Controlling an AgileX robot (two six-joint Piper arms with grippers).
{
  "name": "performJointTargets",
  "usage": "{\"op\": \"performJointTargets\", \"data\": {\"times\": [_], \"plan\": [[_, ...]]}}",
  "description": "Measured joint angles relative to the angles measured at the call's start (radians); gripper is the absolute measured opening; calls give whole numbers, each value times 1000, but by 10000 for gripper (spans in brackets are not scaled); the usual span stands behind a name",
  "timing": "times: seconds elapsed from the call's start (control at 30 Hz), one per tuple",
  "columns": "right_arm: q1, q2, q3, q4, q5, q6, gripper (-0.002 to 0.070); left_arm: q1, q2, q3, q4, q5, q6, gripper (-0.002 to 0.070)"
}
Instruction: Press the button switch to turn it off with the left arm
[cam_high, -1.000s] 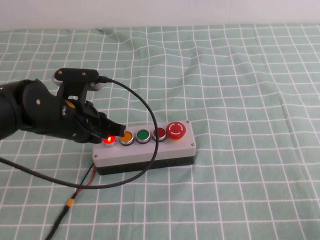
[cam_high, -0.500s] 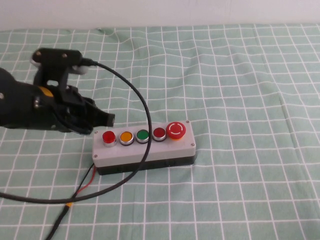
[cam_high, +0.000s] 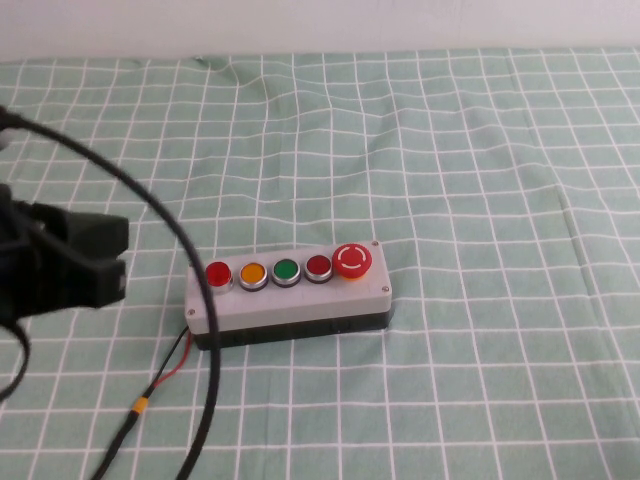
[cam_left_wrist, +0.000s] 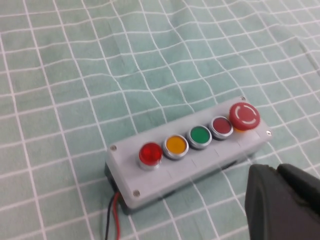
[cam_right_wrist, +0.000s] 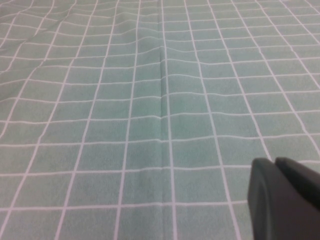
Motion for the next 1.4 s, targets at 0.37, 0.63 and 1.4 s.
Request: {"op": "performJointTargets", "data": {"times": [0.37, 0.63, 1.4], "plan": [[0, 0, 0, 0, 0, 0, -17, 0, -470, 301, 2, 25, -73, -2], [0, 0, 0, 0, 0, 0, -17, 0, -612, 334, 2, 44, -77, -2], [0, 0, 0, 0, 0, 0, -17, 8, -659, 808, 174, -578, -31, -2]]}}
